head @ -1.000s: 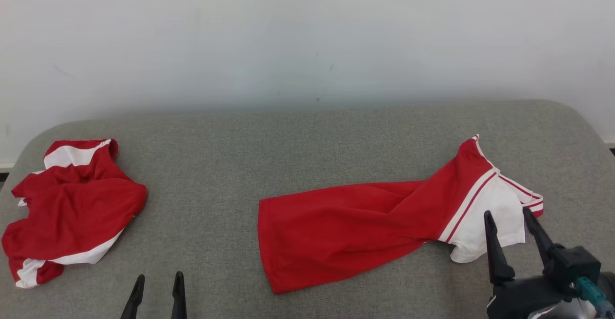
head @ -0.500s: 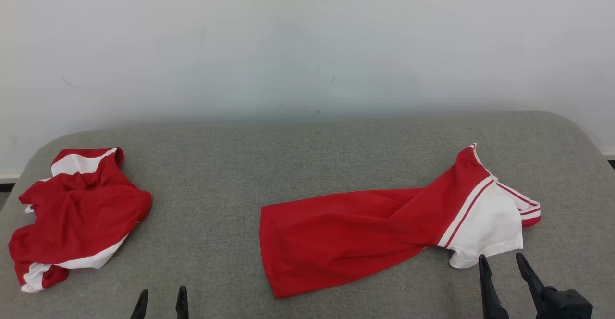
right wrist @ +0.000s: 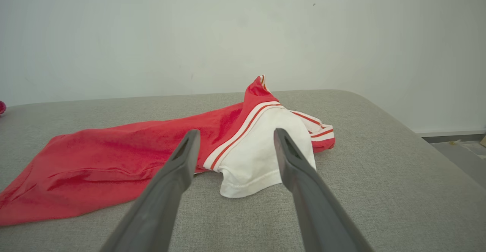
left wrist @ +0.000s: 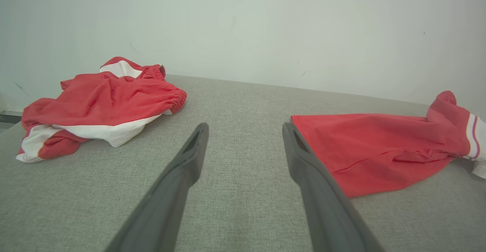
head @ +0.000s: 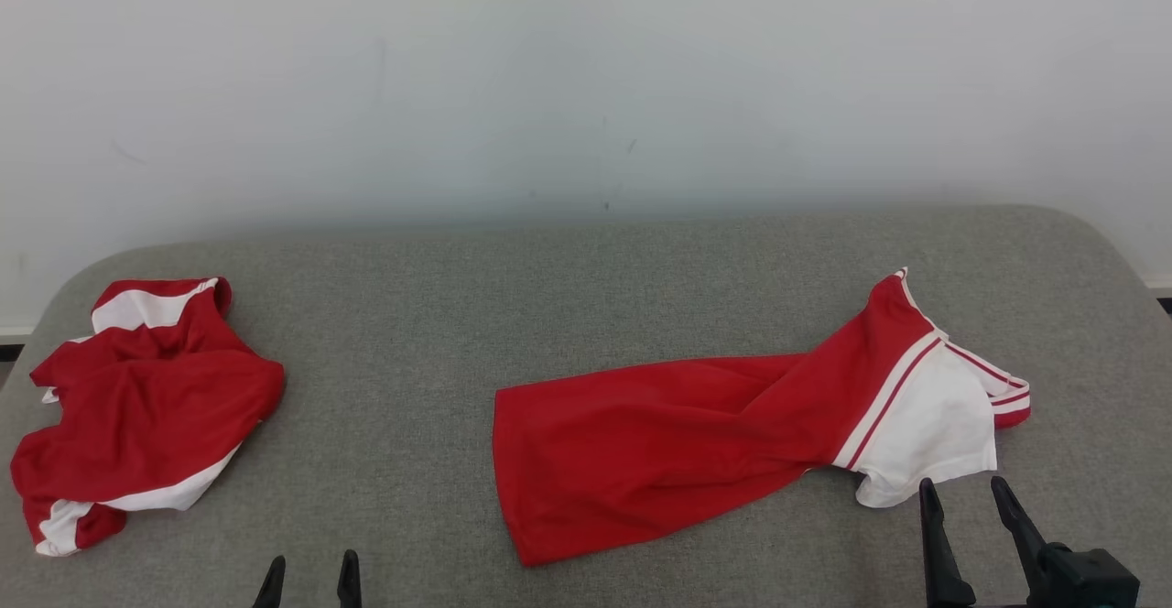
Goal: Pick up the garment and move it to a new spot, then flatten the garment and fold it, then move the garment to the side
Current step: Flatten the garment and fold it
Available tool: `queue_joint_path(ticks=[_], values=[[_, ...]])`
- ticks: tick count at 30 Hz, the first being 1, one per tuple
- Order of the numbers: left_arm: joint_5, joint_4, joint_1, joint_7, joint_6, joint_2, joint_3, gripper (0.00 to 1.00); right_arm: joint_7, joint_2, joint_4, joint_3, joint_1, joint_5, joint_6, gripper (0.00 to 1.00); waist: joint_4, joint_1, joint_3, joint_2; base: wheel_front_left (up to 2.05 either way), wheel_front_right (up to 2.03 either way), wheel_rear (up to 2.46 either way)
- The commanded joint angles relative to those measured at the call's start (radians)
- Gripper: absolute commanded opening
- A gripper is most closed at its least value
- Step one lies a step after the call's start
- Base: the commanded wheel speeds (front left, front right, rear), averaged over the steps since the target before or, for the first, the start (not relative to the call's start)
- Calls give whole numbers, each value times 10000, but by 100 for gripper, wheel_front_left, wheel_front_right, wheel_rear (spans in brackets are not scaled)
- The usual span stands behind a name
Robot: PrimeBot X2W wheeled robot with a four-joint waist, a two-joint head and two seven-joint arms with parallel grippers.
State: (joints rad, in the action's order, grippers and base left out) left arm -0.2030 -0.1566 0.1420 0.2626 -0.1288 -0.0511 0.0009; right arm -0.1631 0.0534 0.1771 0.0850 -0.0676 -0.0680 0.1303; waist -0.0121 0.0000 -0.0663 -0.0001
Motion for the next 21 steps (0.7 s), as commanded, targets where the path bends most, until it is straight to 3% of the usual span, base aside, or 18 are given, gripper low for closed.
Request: queue_joint_path(ticks=[1, 15, 21], values=[[-18, -33, 53, 34, 22, 11, -13, 100, 6, -11, -25, 16, -123, -31, 9, 100, 3, 0, 12, 1, 0, 0, 0], [9, -149, -128, 34, 4, 12, -205, 100, 109, 126, -120, -570, 101, 100, 9, 100, -36, 0, 119, 1, 0, 0, 0], [68, -1072, -755, 34, -14, 12, -1094, 100, 519, 241, -18, -360, 385, -33, 9, 100, -89, 0, 354, 1, 0, 0, 0]])
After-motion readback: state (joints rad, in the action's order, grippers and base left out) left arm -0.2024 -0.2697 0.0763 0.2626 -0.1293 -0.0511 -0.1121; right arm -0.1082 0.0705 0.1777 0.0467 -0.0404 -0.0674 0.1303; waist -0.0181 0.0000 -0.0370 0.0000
